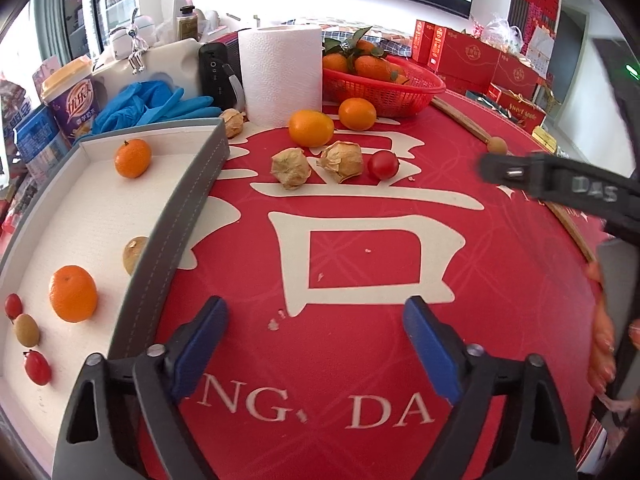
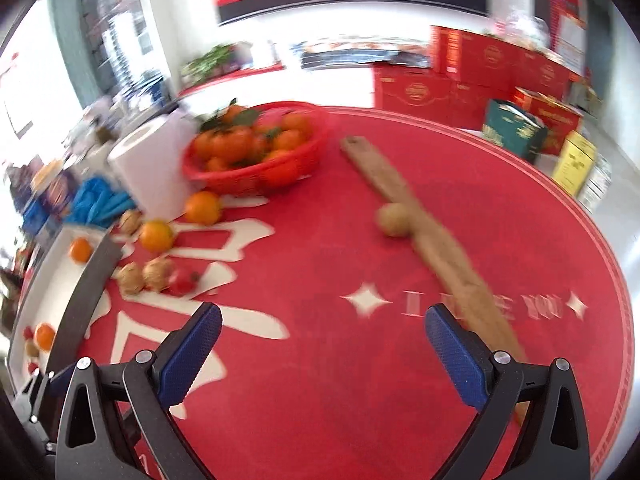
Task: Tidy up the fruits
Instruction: 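Move both open tools toward the red tomato and physalis on the cloth, then grasp the red tomato with the right tool while the left tool grasps a papery physalis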
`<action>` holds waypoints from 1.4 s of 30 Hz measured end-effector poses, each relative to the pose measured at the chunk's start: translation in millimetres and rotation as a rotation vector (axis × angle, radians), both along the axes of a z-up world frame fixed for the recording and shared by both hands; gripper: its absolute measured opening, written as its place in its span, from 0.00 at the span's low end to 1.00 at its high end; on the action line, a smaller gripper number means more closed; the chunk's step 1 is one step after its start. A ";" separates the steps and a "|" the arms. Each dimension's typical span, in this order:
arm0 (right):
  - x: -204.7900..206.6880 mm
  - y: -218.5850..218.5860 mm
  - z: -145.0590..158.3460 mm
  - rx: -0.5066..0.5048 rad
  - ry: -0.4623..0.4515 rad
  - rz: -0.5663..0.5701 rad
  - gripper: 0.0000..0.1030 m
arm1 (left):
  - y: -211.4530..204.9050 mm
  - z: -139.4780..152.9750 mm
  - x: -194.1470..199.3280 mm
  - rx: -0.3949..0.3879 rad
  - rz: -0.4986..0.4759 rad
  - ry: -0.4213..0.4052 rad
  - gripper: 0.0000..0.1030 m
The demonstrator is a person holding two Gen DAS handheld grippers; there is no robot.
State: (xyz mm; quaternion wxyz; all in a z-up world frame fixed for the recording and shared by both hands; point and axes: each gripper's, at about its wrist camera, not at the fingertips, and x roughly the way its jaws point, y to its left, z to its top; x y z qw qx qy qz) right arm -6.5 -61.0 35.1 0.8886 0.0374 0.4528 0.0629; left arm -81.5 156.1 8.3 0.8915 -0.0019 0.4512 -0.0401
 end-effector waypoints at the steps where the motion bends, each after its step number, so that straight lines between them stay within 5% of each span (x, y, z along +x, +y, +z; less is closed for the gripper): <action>1: 3.0 10.4 -3.4 -0.001 0.004 0.039 0.99 | 0.5 0.4 -0.1 0.002 -0.002 0.001 0.87; 9: 25.1 75.1 -22.9 -0.095 -0.021 0.234 0.98 | 9.6 4.4 3.3 -0.027 0.025 0.000 0.84; 11: 31.8 81.5 -28.1 -0.088 -0.004 0.262 0.73 | 9.1 5.5 3.5 -0.019 0.030 -0.002 0.82; 13: 34.4 87.8 -30.5 -0.108 -0.008 0.271 0.65 | 9.6 8.6 5.0 -0.013 0.042 -0.009 0.82; 15: 32.3 88.9 -28.0 -0.099 -0.020 0.284 0.47 | 11.2 13.6 7.3 -0.022 0.052 -0.018 0.81; 16: 31.5 87.7 -27.1 -0.092 -0.024 0.284 0.25 | 11.3 15.7 7.9 -0.024 0.055 -0.021 0.80; 23: 17.7 25.8 -23.1 0.084 0.013 0.169 0.25 | -2.4 24.2 28.7 -0.017 0.030 -0.013 0.63; 30: -18.4 -25.9 -23.4 0.165 0.030 0.094 0.25 | -16.1 16.5 75.0 0.065 0.029 -0.013 0.62; 37: -35.9 -40.0 -22.8 0.221 0.031 0.069 0.25 | -8.8 4.3 97.2 0.036 0.031 0.003 0.61; 40: -38.3 -41.8 -22.3 0.228 0.030 0.065 0.25 | -8.8 5.9 96.5 0.035 0.020 -0.010 0.25; 42: -39.4 -42.2 -22.8 0.234 0.029 0.063 0.25 | -10.7 7.4 92.1 0.045 0.011 0.000 0.25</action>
